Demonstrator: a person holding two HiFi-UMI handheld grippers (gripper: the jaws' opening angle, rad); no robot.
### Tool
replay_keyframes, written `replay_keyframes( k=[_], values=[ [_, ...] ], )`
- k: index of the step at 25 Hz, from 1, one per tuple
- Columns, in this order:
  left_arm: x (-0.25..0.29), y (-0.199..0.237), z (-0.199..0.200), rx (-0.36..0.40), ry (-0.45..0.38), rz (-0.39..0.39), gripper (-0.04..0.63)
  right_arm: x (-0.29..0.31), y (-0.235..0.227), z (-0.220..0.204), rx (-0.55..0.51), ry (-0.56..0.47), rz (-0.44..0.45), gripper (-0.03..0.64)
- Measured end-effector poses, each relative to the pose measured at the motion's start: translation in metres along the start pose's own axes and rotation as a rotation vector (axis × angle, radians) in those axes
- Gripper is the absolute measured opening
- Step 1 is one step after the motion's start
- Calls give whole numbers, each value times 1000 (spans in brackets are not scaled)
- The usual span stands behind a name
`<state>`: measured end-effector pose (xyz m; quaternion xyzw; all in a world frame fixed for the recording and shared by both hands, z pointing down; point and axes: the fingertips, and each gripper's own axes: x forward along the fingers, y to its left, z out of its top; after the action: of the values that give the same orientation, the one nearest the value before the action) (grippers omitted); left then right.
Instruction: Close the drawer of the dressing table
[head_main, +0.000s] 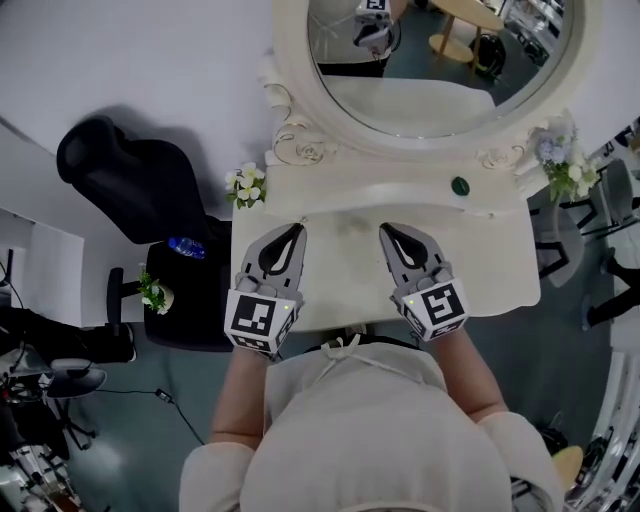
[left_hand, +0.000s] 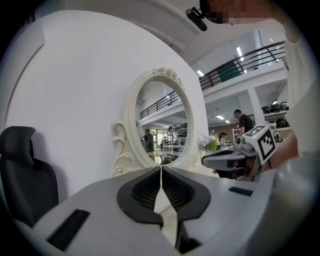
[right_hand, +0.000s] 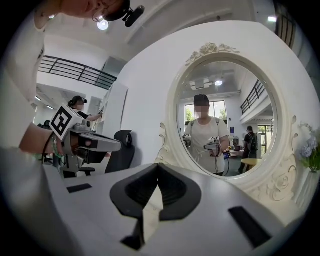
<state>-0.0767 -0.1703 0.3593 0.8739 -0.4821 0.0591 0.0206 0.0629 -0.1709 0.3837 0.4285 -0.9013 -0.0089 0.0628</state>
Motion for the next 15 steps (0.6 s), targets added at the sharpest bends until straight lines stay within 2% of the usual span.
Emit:
replay_keyframes(
  k=[7,15],
  values=[
    [-17,-5,19,9,-36,-12,26,-12,1,15,-9,-29,12,4],
    [-17,-2,22,1,-43,-8,26,-15,6,18,-28,-45,48,2]
  ],
)
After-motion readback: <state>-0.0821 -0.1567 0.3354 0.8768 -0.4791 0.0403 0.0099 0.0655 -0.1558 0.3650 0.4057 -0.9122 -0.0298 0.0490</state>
